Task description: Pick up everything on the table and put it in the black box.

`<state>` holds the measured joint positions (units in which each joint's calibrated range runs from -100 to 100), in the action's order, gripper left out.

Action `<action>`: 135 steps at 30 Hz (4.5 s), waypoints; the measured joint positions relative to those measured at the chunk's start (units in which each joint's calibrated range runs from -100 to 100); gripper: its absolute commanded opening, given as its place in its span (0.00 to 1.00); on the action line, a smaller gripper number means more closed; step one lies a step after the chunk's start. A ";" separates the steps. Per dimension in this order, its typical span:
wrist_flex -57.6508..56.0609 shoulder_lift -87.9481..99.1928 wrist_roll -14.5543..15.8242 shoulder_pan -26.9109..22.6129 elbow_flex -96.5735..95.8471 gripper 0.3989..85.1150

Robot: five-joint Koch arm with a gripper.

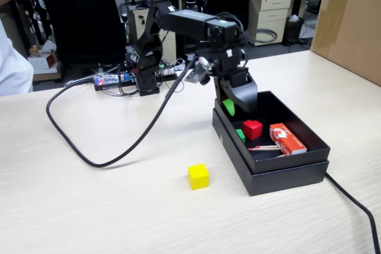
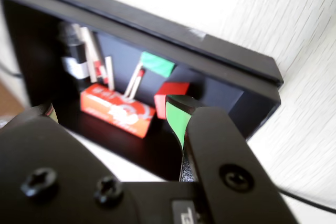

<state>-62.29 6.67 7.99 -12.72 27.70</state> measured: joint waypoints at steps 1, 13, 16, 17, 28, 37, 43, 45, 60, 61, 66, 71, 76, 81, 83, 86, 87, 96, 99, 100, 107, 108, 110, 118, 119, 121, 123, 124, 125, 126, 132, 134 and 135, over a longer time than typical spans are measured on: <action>0.00 2.59 0.00 0.34 0.00 0.51; -0.08 14.89 -0.10 7.72 -11.23 0.56; 0.85 14.37 -0.68 8.84 -14.88 0.56; 1.39 13.33 -0.93 9.23 -15.15 0.56; 4.49 -14.11 -3.13 10.31 0.82 0.56; 4.49 -31.20 -4.15 11.23 11.59 0.55; 4.41 -36.63 -5.52 11.77 16.16 0.47; 4.41 -37.80 -6.06 11.82 16.34 0.35; 3.79 -17.99 -6.79 10.94 8.85 0.01; 3.72 -9.45 -6.79 9.77 5.66 0.01; 3.72 4.79 -5.81 5.18 3.38 0.01; 2.56 9.45 -4.10 -0.88 2.46 0.01; 2.56 3.37 -2.93 -2.78 2.46 0.01; 2.56 -7.38 -2.44 -2.69 2.56 0.01; 2.56 -11.00 -2.25 -2.20 2.56 0.01; 2.56 -12.17 -2.25 -2.00 2.56 0.01; 2.56 -14.11 -2.25 -1.61 2.56 0.09; 2.56 -16.96 -2.25 -1.56 2.56 0.47; 2.56 -15.79 -2.25 -1.61 1.73 0.49; 2.56 -14.89 -2.25 -1.61 1.28 0.49; 2.56 3.50 -2.25 -1.61 -3.38 0.49; 2.56 6.21 -2.25 -1.61 -3.93 0.50; 2.56 12.43 -2.25 -1.61 -5.75 0.53; 2.56 39.48 -2.25 2.20 -24.46 0.54; 3.02 41.68 -2.44 2.74 -25.92 0.54; 3.56 49.06 -2.30 4.15 -32.86 0.54; 3.72 55.40 -2.44 5.57 -38.25 0.54; 3.79 58.77 -2.64 6.11 -40.99 0.54; 4.18 62.14 -2.78 6.59 -44.00 0.54; 5.03 65.37 -3.03 7.03 -47.38 0.54; 15.80 82.07 -4.59 9.96 -68.10 0.54; 19.82 86.08 -5.08 10.74 -74.12 0.55; 21.53 87.90 -5.27 10.99 -76.77 0.55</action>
<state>-40.77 94.56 2.71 -1.73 -49.06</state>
